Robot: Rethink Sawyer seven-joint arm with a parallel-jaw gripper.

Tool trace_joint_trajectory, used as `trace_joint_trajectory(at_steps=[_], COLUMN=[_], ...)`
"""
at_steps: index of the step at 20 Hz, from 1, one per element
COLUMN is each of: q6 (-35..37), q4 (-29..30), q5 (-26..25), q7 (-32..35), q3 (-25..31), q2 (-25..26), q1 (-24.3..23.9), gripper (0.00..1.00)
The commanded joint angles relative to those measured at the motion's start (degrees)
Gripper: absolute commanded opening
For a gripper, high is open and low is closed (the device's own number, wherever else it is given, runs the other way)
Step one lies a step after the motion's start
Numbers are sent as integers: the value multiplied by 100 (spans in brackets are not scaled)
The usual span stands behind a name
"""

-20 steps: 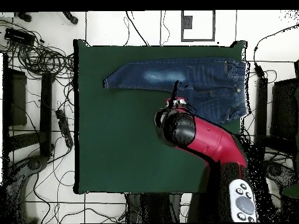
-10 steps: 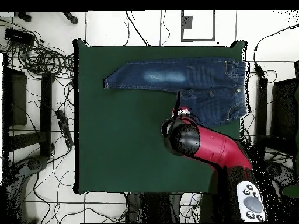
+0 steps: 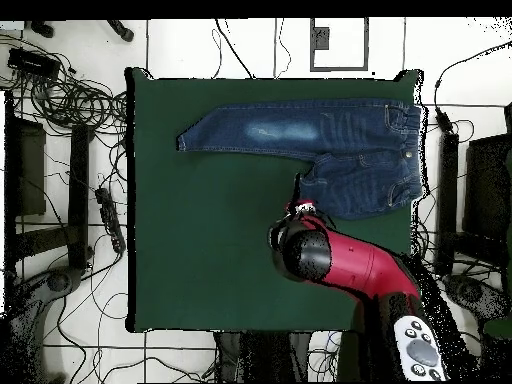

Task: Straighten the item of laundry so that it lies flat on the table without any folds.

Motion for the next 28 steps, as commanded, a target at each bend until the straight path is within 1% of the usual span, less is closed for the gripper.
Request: trace_joint_trajectory(at_steps=[1, 4, 5, 10, 16, 20, 23, 26, 28], q6=[-556, -830, -917, -1016, -891, -761, -830, -766, -724], q4=[946, 990, 1045, 963, 802, 682, 754, 843, 872], q5=[-155, -298, -363, -567, -582, -558, -459, -344, -261], q7=[56, -34, -127, -178, 6, 99, 210, 310, 405], q3=[1130, 1360, 1570, 1839, 1658, 1339, 1430, 1468, 1402], q2=[602, 687, 702, 728, 601, 523, 537, 443, 373], q1=[-122, -273, -434, -543, -314, -60, -104, -83, -17], gripper=[0, 0, 0, 0, 0, 0, 0, 0, 0])
